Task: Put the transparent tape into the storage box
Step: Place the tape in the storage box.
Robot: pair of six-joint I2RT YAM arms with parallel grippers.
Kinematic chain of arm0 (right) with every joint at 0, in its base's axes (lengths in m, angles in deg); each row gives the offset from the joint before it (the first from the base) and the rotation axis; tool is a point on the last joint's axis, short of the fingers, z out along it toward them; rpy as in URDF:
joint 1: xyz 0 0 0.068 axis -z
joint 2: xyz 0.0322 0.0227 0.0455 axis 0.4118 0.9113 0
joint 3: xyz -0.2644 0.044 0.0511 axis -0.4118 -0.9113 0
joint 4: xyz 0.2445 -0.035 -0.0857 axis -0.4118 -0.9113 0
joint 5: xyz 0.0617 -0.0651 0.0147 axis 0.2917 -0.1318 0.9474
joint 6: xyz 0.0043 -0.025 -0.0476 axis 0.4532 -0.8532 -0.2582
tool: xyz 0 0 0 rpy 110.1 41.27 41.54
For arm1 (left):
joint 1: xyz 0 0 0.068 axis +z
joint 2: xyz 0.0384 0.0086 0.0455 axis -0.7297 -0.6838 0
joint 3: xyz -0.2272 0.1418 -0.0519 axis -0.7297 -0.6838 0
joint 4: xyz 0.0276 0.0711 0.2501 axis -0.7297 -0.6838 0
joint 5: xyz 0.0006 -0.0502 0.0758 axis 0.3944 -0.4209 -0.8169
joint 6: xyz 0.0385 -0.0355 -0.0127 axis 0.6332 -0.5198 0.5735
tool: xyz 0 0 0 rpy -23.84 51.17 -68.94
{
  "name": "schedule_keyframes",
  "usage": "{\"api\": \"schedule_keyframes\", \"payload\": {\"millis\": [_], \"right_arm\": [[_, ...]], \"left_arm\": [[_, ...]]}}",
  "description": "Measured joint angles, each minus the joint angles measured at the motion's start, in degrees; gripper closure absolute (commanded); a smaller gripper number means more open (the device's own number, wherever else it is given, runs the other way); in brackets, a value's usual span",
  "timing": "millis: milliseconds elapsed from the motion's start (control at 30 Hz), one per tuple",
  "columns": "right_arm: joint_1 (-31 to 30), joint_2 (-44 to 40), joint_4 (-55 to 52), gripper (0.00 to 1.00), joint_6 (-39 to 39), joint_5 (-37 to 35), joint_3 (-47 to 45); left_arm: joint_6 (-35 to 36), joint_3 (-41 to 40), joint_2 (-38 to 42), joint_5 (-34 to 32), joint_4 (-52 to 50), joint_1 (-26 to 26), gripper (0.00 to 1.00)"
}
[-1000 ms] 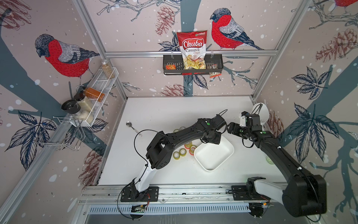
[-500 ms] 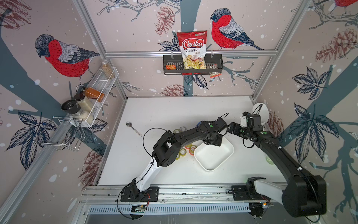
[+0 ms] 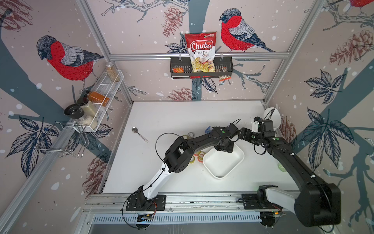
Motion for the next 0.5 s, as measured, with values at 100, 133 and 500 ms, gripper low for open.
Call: {"api": "schedule_keyframes", "payload": {"millis": [100, 133, 500], "right_arm": [[0.09, 0.00, 0.00, 0.15, 0.00, 0.07, 0.00], [0.11, 0.00, 0.00, 0.14, 0.00, 0.07, 0.00], [0.15, 0.00, 0.00, 0.12, 0.00, 0.04, 0.00]], "left_arm": [[0.00, 0.33, -0.61, -0.20, -0.22, 0.00, 0.51], [0.00, 0.37, -0.68, -0.22, -0.33, 0.00, 0.50], [0.20, 1.11, 1.29, -0.42, -0.39, 0.00, 0.41]]}}
